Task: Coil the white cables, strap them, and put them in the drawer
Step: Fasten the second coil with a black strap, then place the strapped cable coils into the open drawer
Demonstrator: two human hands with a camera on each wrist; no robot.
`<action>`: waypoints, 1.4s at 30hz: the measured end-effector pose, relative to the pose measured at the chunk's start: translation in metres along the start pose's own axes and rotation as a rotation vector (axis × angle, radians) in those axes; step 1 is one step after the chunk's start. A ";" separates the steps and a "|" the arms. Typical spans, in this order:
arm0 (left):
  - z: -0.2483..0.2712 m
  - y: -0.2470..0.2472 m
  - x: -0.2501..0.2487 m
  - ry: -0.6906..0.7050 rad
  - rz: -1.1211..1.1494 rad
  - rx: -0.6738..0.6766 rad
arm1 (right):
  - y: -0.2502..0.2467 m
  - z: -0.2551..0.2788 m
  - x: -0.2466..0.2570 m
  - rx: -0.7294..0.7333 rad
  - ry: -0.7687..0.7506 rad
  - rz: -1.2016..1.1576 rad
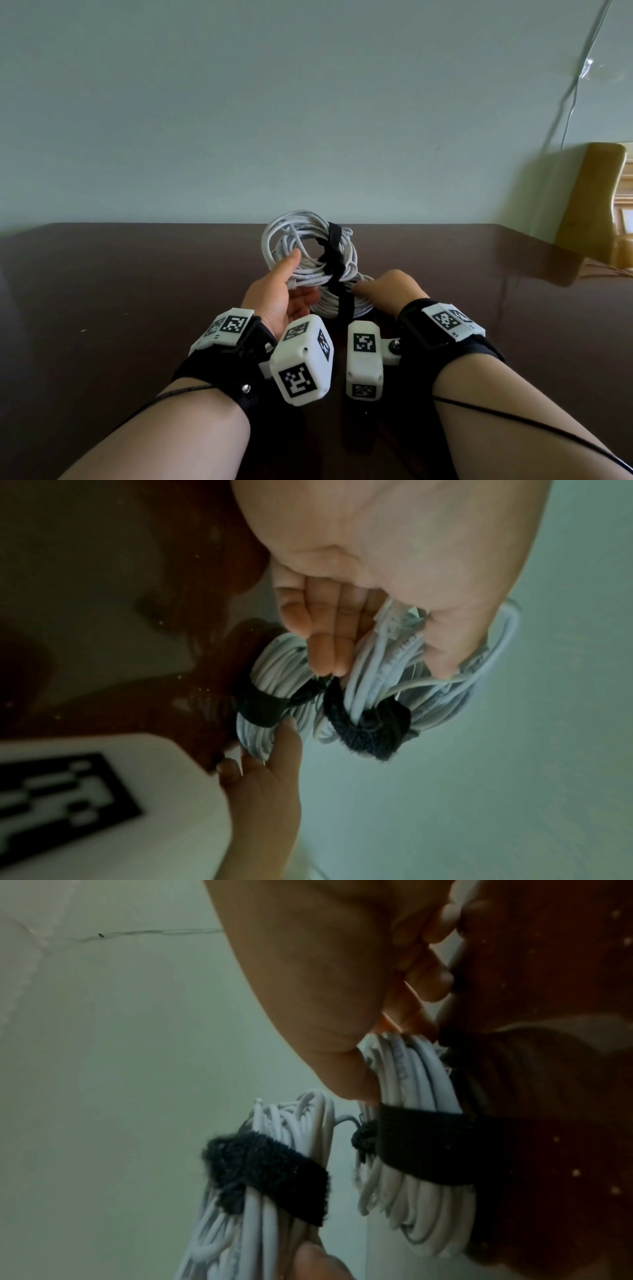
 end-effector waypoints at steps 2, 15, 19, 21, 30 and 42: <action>0.004 0.002 0.001 -0.010 -0.019 -0.003 | 0.000 0.001 0.000 -0.005 0.001 -0.006; 0.022 0.022 -0.006 -0.081 -0.094 0.052 | -0.040 0.008 -0.015 -0.280 0.083 -0.159; 0.040 0.041 -0.008 -0.089 -0.141 0.141 | -0.072 0.021 -0.040 -0.382 0.114 -0.180; 0.053 0.056 -0.006 -0.085 -0.152 0.174 | -0.089 0.033 -0.057 -0.429 0.131 -0.194; 0.121 0.137 0.043 -0.174 -0.219 0.378 | -0.172 0.100 -0.152 -0.645 0.241 -0.230; 0.224 0.223 0.115 -0.322 -0.272 0.647 | -0.237 0.222 -0.275 -0.937 0.375 -0.251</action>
Point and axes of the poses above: each hand's wrist, its own z-axis away from the middle knuckle, its own y-axis out of the palm, x = y × z, the point moved 3 cm from there along -z, towards the middle knuckle, and after that the axes turned 1 degree about -x, right-handed, at the moved point
